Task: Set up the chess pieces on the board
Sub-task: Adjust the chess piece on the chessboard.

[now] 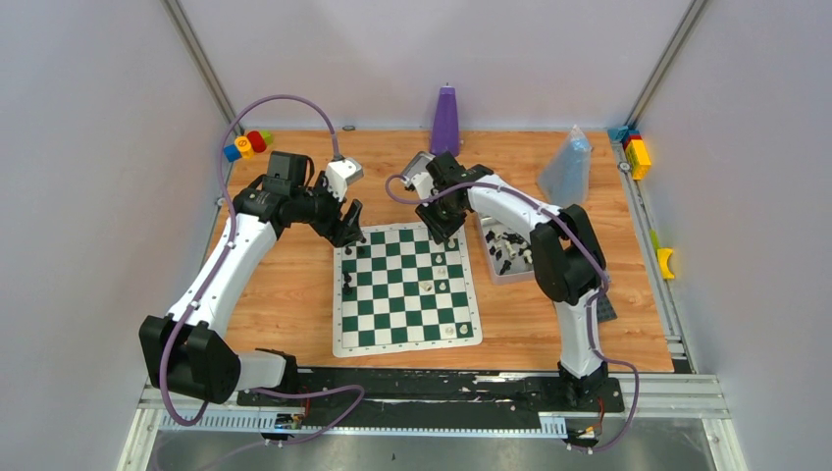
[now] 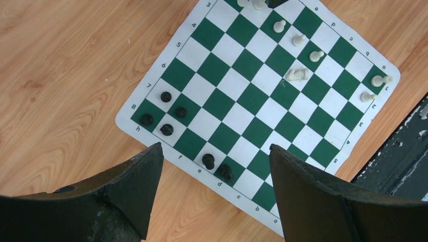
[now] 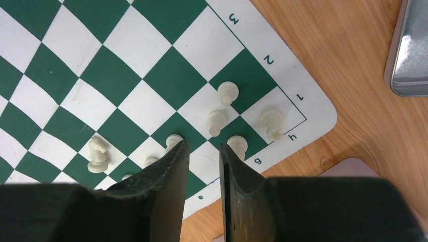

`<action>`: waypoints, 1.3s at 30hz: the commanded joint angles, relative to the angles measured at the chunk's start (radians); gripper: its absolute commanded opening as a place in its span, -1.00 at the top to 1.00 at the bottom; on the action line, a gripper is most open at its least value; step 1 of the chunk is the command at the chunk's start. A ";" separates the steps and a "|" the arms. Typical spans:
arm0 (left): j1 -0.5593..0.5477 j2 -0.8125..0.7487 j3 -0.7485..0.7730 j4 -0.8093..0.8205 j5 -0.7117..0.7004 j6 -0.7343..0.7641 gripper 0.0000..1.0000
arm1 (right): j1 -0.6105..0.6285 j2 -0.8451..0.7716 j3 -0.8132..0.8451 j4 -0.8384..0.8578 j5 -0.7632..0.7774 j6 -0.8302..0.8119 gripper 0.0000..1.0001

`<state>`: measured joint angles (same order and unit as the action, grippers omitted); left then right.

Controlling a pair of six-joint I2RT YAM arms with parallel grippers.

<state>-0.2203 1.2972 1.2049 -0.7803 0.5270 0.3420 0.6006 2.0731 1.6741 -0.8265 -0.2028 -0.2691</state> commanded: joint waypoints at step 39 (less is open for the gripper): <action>0.008 -0.003 -0.002 0.020 0.028 -0.006 -0.69 | -0.009 0.078 0.074 0.017 -0.001 -0.021 0.62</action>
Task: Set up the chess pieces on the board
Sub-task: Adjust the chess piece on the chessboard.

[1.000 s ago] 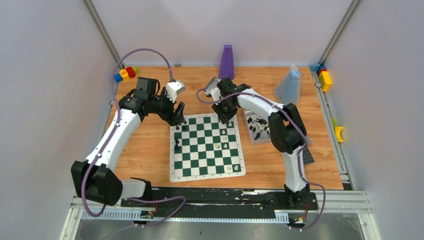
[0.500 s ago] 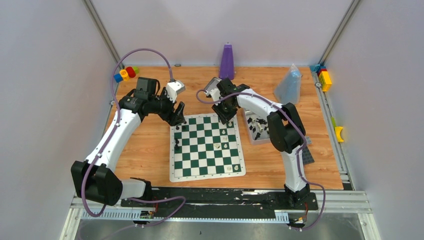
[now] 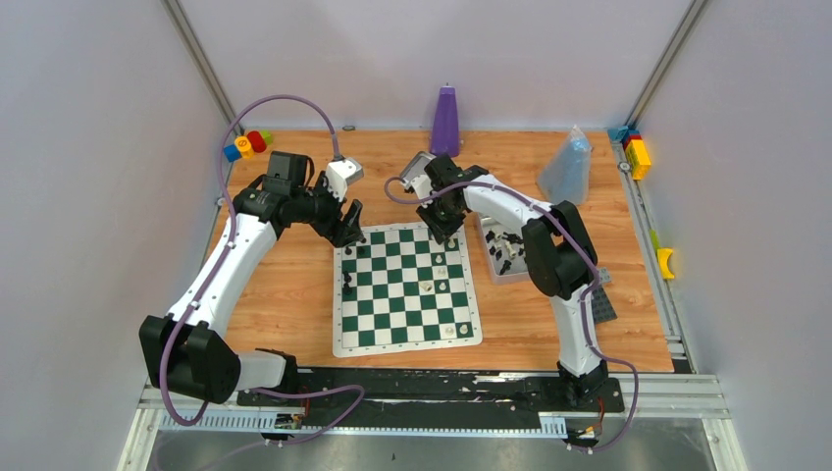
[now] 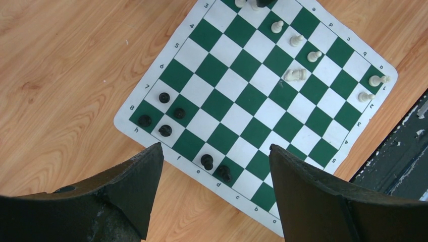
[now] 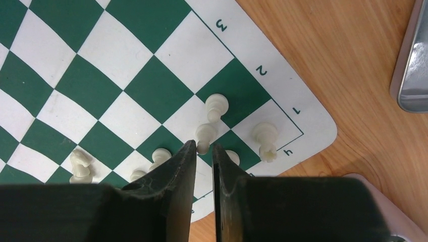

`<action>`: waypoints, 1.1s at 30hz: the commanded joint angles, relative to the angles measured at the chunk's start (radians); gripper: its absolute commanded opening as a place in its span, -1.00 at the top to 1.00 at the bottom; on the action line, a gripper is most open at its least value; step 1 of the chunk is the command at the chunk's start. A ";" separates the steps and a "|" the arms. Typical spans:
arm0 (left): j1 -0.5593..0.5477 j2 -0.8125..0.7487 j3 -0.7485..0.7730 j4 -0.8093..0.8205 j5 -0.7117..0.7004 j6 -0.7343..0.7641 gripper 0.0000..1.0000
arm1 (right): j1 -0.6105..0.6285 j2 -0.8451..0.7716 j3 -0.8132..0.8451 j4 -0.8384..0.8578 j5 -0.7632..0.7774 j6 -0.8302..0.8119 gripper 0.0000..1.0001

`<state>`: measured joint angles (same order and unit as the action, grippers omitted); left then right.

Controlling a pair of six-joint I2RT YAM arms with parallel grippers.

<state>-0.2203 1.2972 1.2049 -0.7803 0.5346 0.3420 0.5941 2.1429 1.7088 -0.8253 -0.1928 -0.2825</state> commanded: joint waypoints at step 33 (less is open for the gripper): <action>0.008 -0.003 -0.005 0.021 0.021 -0.005 -0.69 | 0.005 0.017 0.051 -0.012 -0.050 -0.002 0.70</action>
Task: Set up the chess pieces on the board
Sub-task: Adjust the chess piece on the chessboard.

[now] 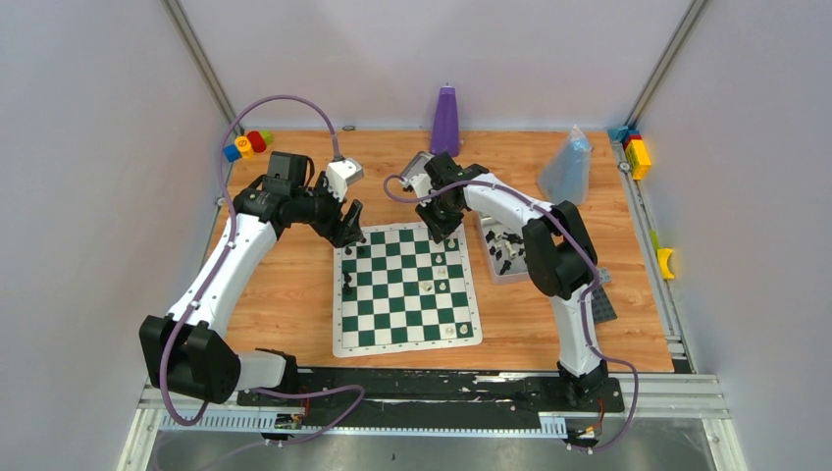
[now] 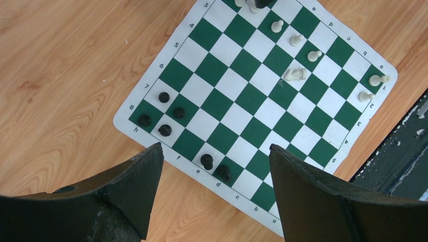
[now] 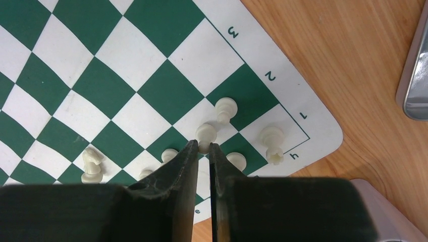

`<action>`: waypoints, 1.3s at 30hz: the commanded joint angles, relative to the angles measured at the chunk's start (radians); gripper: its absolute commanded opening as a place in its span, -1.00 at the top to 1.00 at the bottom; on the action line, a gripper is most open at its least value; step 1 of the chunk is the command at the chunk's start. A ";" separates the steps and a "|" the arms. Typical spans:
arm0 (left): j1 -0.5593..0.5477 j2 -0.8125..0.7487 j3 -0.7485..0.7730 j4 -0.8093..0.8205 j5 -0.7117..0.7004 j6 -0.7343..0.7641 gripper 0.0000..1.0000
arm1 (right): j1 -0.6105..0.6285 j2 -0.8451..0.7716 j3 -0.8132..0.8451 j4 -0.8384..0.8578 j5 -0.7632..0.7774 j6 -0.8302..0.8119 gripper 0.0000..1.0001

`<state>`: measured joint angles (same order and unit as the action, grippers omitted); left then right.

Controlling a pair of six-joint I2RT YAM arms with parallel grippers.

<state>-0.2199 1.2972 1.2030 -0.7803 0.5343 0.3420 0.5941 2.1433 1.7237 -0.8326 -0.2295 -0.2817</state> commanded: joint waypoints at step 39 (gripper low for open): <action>0.008 -0.008 -0.003 0.020 0.013 -0.003 -0.69 | -0.004 0.090 0.150 -0.006 0.030 0.007 0.45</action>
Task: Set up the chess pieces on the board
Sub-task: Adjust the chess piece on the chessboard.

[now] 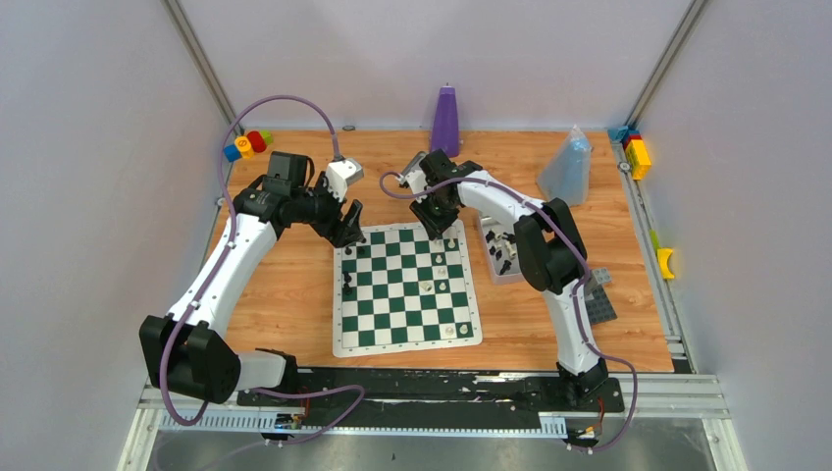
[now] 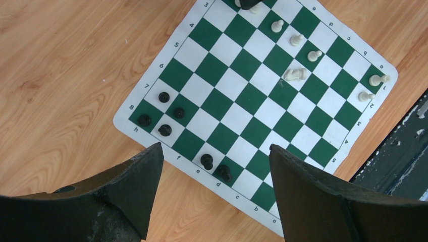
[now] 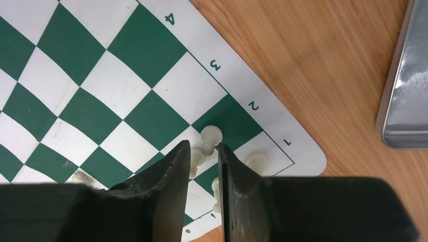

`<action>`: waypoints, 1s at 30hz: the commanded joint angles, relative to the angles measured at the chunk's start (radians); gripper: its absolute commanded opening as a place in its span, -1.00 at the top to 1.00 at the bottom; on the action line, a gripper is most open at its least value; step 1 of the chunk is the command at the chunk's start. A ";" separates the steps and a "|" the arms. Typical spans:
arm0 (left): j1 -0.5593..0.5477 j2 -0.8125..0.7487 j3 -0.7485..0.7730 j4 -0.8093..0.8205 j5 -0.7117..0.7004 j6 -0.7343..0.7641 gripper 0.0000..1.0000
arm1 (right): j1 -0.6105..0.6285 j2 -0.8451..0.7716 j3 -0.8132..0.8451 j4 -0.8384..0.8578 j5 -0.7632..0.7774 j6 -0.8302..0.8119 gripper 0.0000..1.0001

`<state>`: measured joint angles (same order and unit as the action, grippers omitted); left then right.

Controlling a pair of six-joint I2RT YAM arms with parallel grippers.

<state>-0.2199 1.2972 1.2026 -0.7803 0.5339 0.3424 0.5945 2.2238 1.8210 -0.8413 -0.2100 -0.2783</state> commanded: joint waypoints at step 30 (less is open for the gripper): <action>0.008 -0.001 -0.010 0.023 0.014 0.000 -0.69 | -0.017 0.034 0.090 0.002 0.028 0.002 0.81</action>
<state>-0.2199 1.2980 1.1973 -0.7799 0.5339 0.3424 0.5858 2.2578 1.8603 -0.8413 -0.1997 -0.2810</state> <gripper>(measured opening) 0.844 0.128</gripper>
